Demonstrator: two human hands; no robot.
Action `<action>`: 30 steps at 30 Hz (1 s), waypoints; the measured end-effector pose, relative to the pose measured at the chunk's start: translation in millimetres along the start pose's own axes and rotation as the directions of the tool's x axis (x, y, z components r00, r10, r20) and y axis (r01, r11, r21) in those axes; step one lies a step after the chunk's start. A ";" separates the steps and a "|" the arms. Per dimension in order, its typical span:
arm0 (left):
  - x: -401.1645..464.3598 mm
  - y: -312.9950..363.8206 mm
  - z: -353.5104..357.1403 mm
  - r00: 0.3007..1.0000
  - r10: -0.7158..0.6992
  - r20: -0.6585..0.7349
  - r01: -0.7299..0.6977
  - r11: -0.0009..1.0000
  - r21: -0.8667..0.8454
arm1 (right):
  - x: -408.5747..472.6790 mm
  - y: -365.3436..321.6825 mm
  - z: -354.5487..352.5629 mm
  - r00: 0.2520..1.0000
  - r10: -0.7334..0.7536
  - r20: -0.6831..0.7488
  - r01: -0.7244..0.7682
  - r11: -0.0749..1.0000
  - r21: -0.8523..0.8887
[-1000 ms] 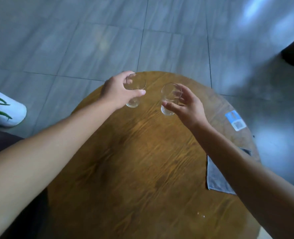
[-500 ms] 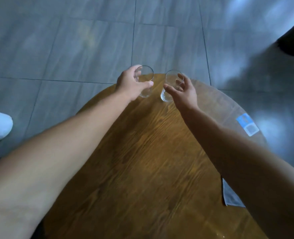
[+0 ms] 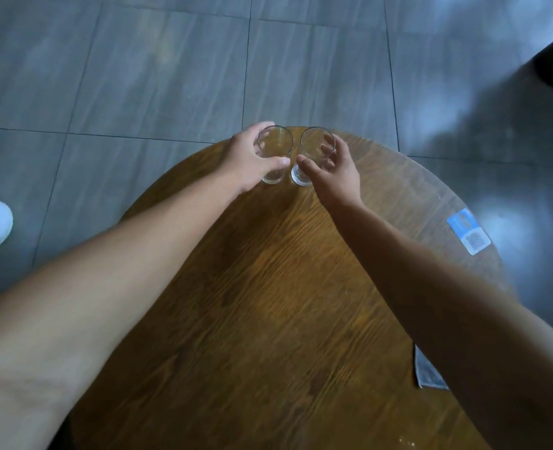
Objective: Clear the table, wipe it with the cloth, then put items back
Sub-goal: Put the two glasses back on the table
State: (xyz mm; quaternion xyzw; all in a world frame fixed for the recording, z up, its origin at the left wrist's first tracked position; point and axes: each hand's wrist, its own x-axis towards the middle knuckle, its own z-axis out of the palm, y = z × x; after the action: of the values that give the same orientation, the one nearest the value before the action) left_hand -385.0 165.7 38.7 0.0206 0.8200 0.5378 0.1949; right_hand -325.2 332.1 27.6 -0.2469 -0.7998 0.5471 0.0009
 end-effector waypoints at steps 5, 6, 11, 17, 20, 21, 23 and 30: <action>-5.3 -11.5 1.4 0.998 0.037 -0.056 -0.030 0.993 0.114 | -3.1 -4.6 -3.2 1.000 -0.012 -0.010 0.010 0.992 -0.128; -5.6 -12.6 1.1 0.998 0.036 -0.060 -0.029 0.992 0.127 | -2.9 -5.1 -3.6 1.000 -0.014 -0.010 0.012 0.989 -0.145; -5.1 -10.4 1.5 0.998 0.011 -0.059 -0.002 0.988 0.154 | -0.3 -7.5 -8.0 0.999 0.013 0.036 -0.005 0.977 -0.215; -30.3 -4.1 -4.5 0.992 0.037 -0.119 -0.005 0.967 0.255 | -4.2 -9.5 -26.8 0.994 0.079 0.078 -0.062 0.977 -0.202; -60.2 -5.7 -7.0 0.972 0.079 -0.220 -0.022 0.967 0.252 | -18.0 -16.1 -43.5 0.998 0.009 0.067 0.007 0.970 -0.245; -71.6 -6.6 -6.9 0.962 0.103 -0.252 -0.033 0.963 0.268 | -25.3 -19.6 -49.5 0.997 -0.037 0.064 0.053 0.958 -0.281; -95.3 -5.7 -3.8 0.940 0.161 -0.300 -0.063 0.948 0.311 | -42.6 -25.5 -62.8 0.992 -0.108 0.061 0.123 0.931 -0.344; -193.1 18.3 21.7 0.825 0.515 -0.234 -0.289 0.740 0.608 | -135.5 -13.4 -125.1 0.951 -0.307 0.048 0.303 0.881 -0.362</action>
State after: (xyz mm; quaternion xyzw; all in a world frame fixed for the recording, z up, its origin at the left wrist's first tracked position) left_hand -202.5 145.4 105.0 0.1491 0.9349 0.3031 -0.1089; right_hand -177.5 384.1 126.0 -0.1168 -0.9163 0.3804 0.0452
